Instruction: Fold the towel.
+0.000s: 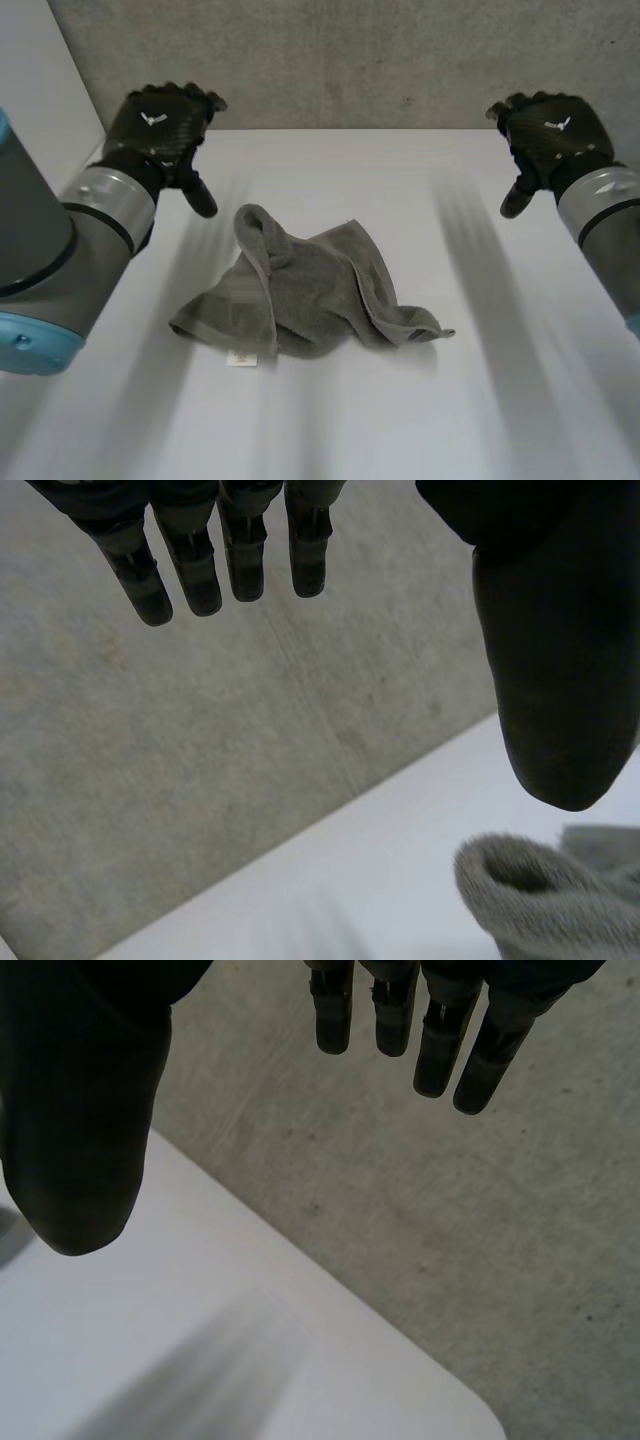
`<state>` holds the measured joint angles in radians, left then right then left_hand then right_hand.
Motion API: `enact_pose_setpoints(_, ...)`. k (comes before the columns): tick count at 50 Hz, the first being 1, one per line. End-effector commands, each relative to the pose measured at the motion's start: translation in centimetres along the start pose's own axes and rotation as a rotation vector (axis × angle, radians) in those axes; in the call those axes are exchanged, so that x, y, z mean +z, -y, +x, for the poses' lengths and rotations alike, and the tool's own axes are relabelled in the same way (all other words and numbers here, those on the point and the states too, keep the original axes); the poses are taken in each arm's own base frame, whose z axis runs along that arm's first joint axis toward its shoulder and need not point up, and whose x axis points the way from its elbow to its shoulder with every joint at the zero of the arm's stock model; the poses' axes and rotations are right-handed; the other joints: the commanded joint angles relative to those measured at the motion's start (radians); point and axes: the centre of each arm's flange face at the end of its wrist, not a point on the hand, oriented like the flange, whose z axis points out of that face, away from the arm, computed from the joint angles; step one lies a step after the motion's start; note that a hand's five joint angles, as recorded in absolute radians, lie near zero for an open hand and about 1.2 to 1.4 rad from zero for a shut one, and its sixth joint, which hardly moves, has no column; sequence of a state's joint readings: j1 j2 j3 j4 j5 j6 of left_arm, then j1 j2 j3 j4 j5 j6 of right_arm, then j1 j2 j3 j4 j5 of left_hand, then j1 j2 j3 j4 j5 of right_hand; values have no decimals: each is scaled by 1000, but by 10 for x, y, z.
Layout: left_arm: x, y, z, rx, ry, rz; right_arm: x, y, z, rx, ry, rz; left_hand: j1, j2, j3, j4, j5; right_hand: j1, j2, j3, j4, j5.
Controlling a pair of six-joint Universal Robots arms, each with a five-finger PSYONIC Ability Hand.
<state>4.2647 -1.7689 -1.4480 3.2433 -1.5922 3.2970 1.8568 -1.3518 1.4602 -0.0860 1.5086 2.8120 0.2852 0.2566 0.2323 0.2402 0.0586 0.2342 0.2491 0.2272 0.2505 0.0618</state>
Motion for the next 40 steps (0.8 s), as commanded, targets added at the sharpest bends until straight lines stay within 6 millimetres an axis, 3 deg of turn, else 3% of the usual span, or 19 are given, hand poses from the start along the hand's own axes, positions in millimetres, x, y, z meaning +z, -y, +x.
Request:
enact_pose_setpoints(1, -1, 14, -9, -59, 26, 37, -13, 19, 5, 104, 23, -37, -98, -70, -58, -66, -46, -60, -75, -53, -76, -62)
enact_pose_setpoints(10, -3, 24, -15, -151, 34, -37, -20, 31, 10, 253, 37, -93, -98, -70, -58, -66, -46, -60, -75, -53, -76, -62)
enact_pose_setpoints(23, -2, 29, -27, -162, 68, -35, -28, 46, 17, 255, 19, -53, -95, -67, -58, -66, -43, -60, -75, -53, -76, -62)
enact_pose_setpoints(40, -3, 26, -26, -169, 65, -54, -29, 48, 16, 257, 21, -48, -95, -67, -58, -66, -43, -60, -75, -53, -76, -62)
